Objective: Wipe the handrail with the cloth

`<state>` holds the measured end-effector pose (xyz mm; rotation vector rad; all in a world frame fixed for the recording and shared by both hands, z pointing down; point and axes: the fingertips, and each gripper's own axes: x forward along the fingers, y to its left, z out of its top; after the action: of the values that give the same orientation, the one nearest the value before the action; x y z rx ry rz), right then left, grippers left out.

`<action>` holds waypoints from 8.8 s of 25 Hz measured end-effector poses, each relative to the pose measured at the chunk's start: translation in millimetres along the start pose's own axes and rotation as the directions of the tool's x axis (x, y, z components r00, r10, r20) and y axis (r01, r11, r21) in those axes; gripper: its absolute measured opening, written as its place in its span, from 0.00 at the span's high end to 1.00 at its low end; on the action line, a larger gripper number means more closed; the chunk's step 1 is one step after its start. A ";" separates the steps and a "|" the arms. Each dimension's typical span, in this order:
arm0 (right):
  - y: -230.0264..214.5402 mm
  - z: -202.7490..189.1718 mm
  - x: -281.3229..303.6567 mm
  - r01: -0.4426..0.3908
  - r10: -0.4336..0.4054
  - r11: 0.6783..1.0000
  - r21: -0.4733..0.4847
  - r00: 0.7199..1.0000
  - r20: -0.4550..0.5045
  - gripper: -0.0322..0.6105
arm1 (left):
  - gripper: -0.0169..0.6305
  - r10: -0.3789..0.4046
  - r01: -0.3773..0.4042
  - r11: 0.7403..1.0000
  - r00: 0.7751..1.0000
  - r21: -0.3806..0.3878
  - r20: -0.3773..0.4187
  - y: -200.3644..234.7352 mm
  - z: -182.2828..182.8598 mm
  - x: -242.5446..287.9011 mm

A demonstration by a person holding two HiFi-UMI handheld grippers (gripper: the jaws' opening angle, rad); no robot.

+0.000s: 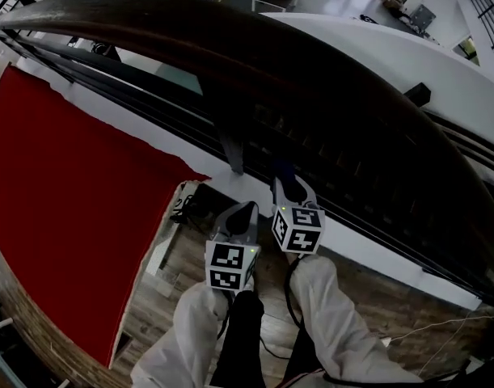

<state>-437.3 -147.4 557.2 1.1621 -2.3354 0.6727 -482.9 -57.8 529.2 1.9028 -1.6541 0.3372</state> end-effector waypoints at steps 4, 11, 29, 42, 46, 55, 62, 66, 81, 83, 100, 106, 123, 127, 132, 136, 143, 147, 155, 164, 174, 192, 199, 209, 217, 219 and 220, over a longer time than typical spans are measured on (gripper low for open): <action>-38.3 -10.4 -29.6 0.050 -0.050 0.999 0.021 0.999 0.004 0.84 | 0.97 -0.055 0.055 0.998 0.998 0.022 0.000 -42.1 -4.1 9.8; -106.7 -29.9 -84.2 0.119 -0.120 0.991 0.063 0.993 0.010 0.84 | 0.97 -0.147 0.150 0.986 0.988 0.070 -0.043 -130.7 -22.0 26.3; -251.5 -75.6 -196.0 0.259 -0.266 0.952 0.165 0.964 0.023 0.84 | 0.97 -0.299 0.319 0.934 0.944 0.162 -0.139 -300.6 -57.9 57.2; -351.6 -106.5 -278.2 0.348 -0.365 0.909 0.229 0.930 0.033 0.84 | 0.97 -0.387 0.424 0.884 0.900 0.197 -0.202 -420.9 -90.8 78.1; -379.4 -115.3 -299.7 0.375 -0.396 0.891 0.256 0.918 0.035 0.84 | 0.97 -0.407 0.450 0.867 0.887 0.212 -0.219 -451.2 -97.5 84.4; -449.4 -134.5 -354.6 0.423 -0.451 0.858 0.292 0.892 0.034 0.84 | 0.97 -0.450 0.504 0.831 0.858 0.234 -0.248 -532.8 -114.7 100.4; -500.6 -151.5 -394.5 0.456 -0.488 0.832 0.315 0.873 0.026 0.84 | 0.97 -0.487 0.545 0.798 0.834 0.258 -0.259 -596.0 -128.8 112.0; -530.2 -159.4 -418.1 0.476 -0.509 0.818 0.324 0.861 0.020 0.84 | 0.97 -0.505 0.565 0.783 0.822 0.259 -0.265 -631.8 -132.1 116.5; -621.9 -187.0 -492.1 0.522 -0.568 0.773 0.360 0.823 0.027 0.84 | 0.97 -0.553 0.629 0.721 0.775 0.291 -0.304 -744.8 -159.9 137.1; -637.2 -192.9 -505.4 0.536 -0.584 0.759 0.369 0.811 0.024 0.84 | 0.97 -0.560 0.638 0.711 0.768 0.296 -0.310 -759.7 -165.7 138.4; -739.1 -226.1 -587.3 0.592 -0.671 0.677 0.437 0.741 0.034 0.84 | 0.97 -0.628 0.733 0.602 0.680 0.317 -0.378 -885.9 -196.9 156.7; -777.3 -240.8 -623.0 0.627 -0.717 0.624 0.466 0.696 0.024 0.84 | 0.97 -0.652 0.768 0.557 0.641 0.318 -0.405 -929.5 -209.4 159.0; -881.2 -274.8 -709.3 0.708 -0.823 0.466 0.531 0.567 -0.033 0.84 | 0.97 -0.679 0.814 0.487 0.580 0.315 -0.450 -986.3 -228.4 161.5; -875.6 -272.0 -711.0 0.725 -0.838 0.439 0.531 0.544 -0.050 0.84 | 0.97 -0.676 0.803 0.504 0.596 0.318 -0.433 -967.9 -220.1 157.9; -839.5 -251.7 -692.6 0.724 -0.824 0.472 0.503 0.565 -0.041 0.84 | 0.97 -0.656 0.767 0.558 0.641 0.316 -0.398 -921.6 -197.3 153.6; -781.6 -218.8 -657.5 0.707 -0.791 0.539 0.458 0.611 -0.012 0.84 | 0.97 -0.634 0.726 0.617 0.687 0.304 -0.354 -864.5 -170.9 142.9; -625.7 -149.4 -550.2 0.608 -0.680 0.689 0.395 0.731 0.059 0.84 | 0.97 -0.561 0.622 0.730 0.782 0.282 -0.271 -709.6 -117.9 111.0; -522.3 -115.1 -471.8 0.519 -0.576 0.786 0.337 0.812 0.092 0.84 | 0.97 -0.486 0.536 0.800 0.842 0.270 -0.234 -597.1 -100.1 88.2; -328.1 -55.1 -322.0 0.332 -0.365 0.914 0.234 0.924 0.112 0.84 | 0.97 -0.316 0.348 0.906 0.935 0.240 -0.163 -376.9 -54.2 49.0; -129.9 -32.3 -173.3 0.106 -0.115 0.988 0.116 0.991 0.075 0.84 | 0.97 -0.138 0.146 0.979 0.988 0.142 -0.063 -169.8 -22.9 11.0; -10.8 -57.6 -40.6 -0.023 0.024 0.999 0.039 1.000 -0.013 0.84 | 0.97 -0.001 0.001 1.000 1.000 0.005 -0.029 -14.9 -53.2 4.2; 19.3 -102.0 118.1 -0.015 0.014 1.000 -0.013 0.996 -0.083 0.84 | 0.97 0.004 -0.007 0.997 1.000 -0.080 -0.030 91.9 -102.1 72.1; 13.0 -112.6 131.5 0.003 -0.002 1.000 0.003 0.995 -0.104 0.84 | 0.97 -0.001 -0.002 0.997 0.999 -0.073 -0.042 89.7 -107.8 66.0; -15.5 -124.5 119.5 0.013 -0.012 1.000 0.008 0.995 -0.102 0.84 | 0.97 -0.010 0.007 0.999 0.997 -0.046 -0.076 67.6 -127.0 77.3; -67.9 -145.5 86.3 0.054 -0.051 0.998 0.028 0.993 -0.105 0.84 | 0.97 -0.045 0.042 0.999 0.994 -0.024 -0.103 15.2 -147.1 89.3; -81.5 -146.9 74.7 0.067 -0.064 0.997 0.033 0.993 -0.104 0.84 | 0.97 -0.065 0.064 0.998 0.992 -0.014 -0.110 -2.4 -148.6 91.7; -87.9 -147.5 69.2 0.073 -0.069 0.997 0.036 0.992 -0.104 0.84 | 0.97 -0.074 0.074 0.997 0.991 -0.009 -0.113 -11.0 -148.6 92.9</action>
<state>-378.0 -147.3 732.6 1.1928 -2.1947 0.7383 -426.7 -46.9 695.2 1.9002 -1.5050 0.4037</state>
